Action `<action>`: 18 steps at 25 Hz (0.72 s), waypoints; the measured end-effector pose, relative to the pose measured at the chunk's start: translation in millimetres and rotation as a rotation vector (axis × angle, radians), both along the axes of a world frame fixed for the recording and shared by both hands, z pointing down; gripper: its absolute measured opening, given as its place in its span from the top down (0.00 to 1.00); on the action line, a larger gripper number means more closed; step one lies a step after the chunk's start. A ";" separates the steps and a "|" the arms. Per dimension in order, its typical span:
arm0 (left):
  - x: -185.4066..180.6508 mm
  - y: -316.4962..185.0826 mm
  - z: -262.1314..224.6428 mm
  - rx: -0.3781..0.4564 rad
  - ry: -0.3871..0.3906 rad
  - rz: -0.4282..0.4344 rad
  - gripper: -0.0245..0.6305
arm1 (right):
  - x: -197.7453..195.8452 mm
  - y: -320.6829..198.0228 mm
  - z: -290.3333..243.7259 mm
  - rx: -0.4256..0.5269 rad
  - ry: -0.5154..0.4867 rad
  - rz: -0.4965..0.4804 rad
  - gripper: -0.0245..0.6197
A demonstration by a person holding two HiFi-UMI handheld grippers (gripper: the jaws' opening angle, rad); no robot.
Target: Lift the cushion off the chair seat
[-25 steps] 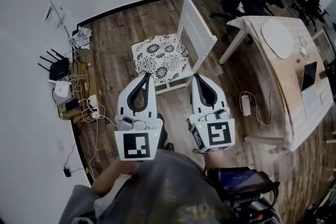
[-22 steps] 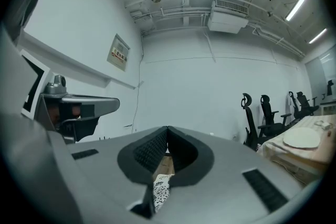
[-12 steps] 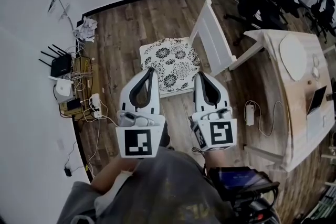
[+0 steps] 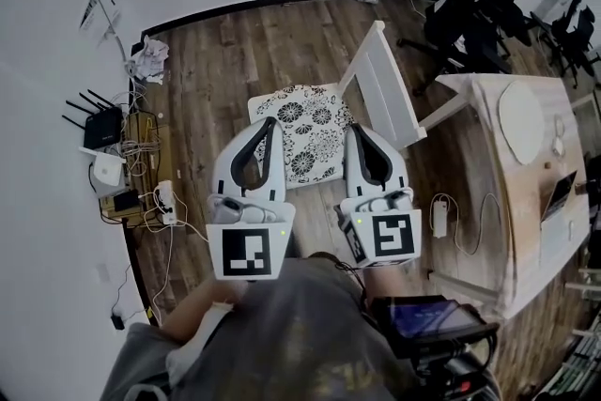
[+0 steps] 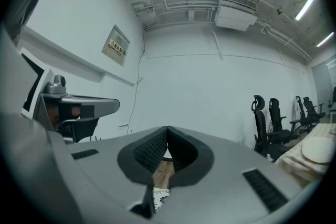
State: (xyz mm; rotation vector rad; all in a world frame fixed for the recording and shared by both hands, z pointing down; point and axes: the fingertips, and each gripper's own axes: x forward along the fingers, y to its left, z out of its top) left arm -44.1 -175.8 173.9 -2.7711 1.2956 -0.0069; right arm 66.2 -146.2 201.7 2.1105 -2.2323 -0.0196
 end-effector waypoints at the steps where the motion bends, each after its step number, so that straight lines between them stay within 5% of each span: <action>1: 2.1 -1.5 -1.2 0.002 0.006 0.005 0.95 | 2.1 -0.4 -1.7 -0.001 0.008 0.006 0.95; 18: 29.3 -0.3 8.1 -0.042 0.038 -0.012 0.95 | 19.9 -1.6 -6.7 -0.022 0.070 -0.050 0.95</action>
